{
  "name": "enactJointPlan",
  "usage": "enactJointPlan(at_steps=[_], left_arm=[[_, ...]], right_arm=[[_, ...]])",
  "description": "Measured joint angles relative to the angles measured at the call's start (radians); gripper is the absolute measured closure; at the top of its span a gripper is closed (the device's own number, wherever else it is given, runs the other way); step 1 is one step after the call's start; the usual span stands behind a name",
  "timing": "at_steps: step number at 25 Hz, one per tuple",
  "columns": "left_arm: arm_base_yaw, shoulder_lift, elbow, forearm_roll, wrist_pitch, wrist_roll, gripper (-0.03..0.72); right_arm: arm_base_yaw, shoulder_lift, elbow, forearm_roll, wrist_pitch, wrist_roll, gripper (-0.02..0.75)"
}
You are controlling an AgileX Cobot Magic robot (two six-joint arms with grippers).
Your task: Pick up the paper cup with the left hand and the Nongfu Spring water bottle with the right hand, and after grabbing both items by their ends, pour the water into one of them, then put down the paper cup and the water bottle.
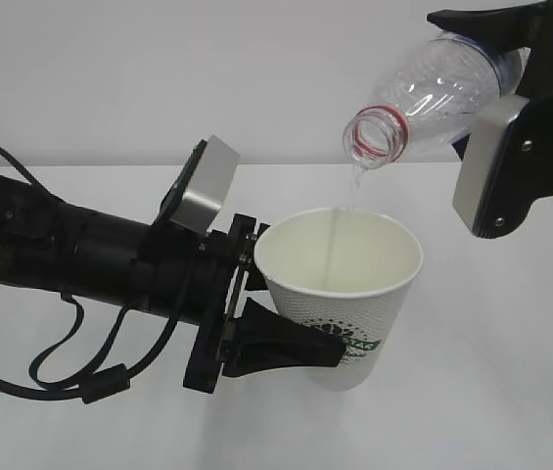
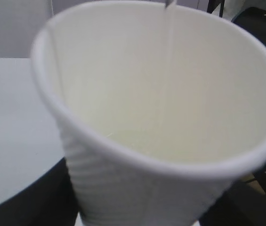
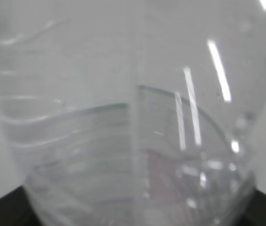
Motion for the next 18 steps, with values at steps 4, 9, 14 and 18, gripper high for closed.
enactJointPlan(at_steps=[4,9,14,18], left_arm=[[0.0,0.0,0.0,-0.002,0.0,0.0,0.196],[0.0,0.0,0.0,-0.004,0.0,0.0,0.196],[0.0,0.0,0.0,-0.006,0.0,0.012,0.196],[0.0,0.0,0.0,-0.008,0.0,0.024,0.196]], right_arm=[[0.0,0.0,0.0,0.0,0.0,0.0,0.235],[0.0,0.0,0.0,0.008,0.0,0.0,0.235],[0.0,0.0,0.0,0.014,0.0,0.0,0.235],[0.0,0.0,0.0,0.018,0.0,0.0,0.235]])
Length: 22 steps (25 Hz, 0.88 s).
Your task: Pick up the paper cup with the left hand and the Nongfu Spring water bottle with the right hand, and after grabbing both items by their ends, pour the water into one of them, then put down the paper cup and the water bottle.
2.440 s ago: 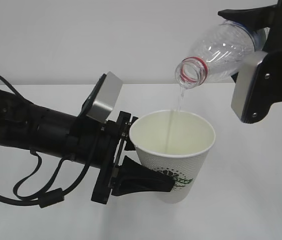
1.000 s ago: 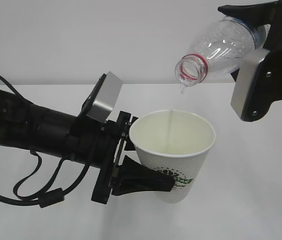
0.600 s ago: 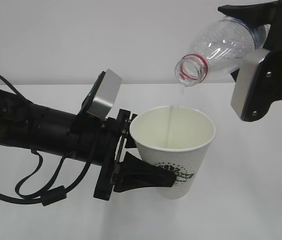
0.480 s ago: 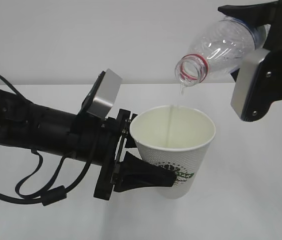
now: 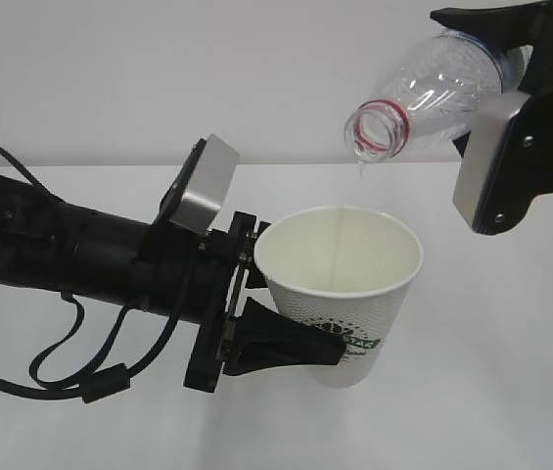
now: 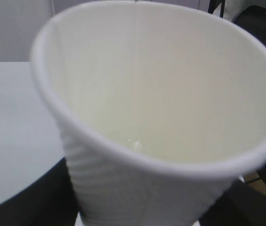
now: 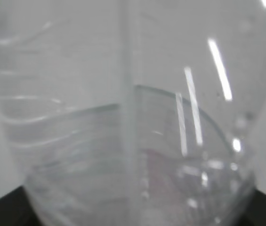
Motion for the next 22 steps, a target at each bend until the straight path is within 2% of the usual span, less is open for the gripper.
enactJointPlan(at_steps=[22], left_arm=[[0.0,0.0,0.0,0.0,0.0,0.024,0.196]], right_arm=[[0.0,0.0,0.0,0.026,0.0,-0.045,0.235]])
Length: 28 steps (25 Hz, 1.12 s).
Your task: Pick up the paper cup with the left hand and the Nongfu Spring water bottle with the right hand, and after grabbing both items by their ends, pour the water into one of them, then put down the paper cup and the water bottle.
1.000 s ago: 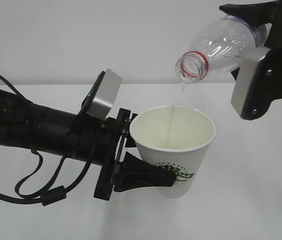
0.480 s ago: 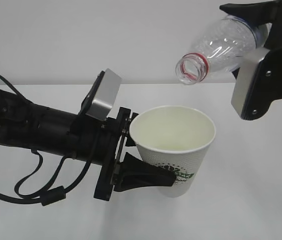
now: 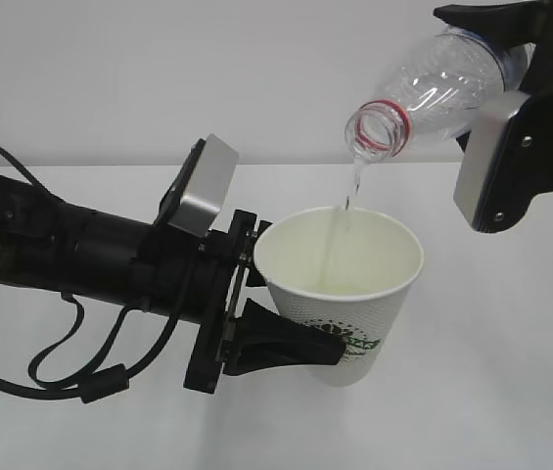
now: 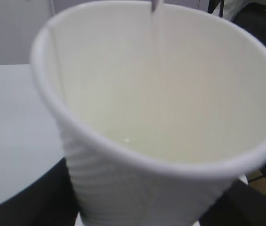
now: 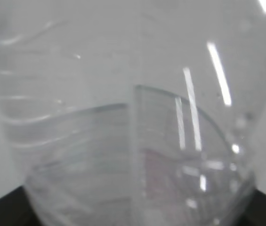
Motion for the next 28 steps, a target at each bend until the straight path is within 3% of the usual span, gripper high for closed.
enactJointPlan(at_steps=[28], left_arm=[[0.0,0.0,0.0,0.0,0.0,0.0,0.196]], right_arm=[[0.0,0.0,0.0,0.004,0.0,-0.009,0.235]])
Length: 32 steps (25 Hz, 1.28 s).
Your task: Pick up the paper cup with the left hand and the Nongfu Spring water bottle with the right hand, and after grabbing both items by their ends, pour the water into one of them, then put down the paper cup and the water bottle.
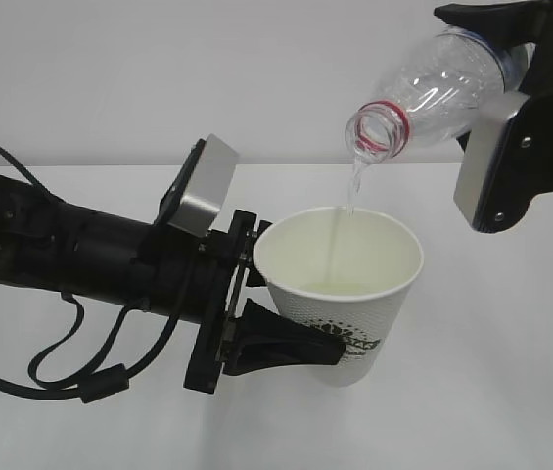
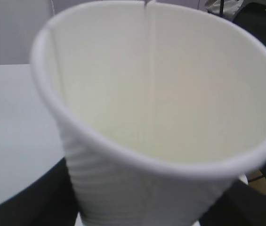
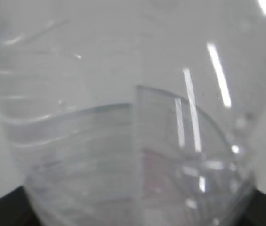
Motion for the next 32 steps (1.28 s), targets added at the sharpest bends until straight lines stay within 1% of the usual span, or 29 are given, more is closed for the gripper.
enactJointPlan(at_steps=[32], left_arm=[[0.0,0.0,0.0,0.0,0.0,0.0,0.196]], right_arm=[[0.0,0.0,0.0,0.0,-0.006,-0.014,0.235]])
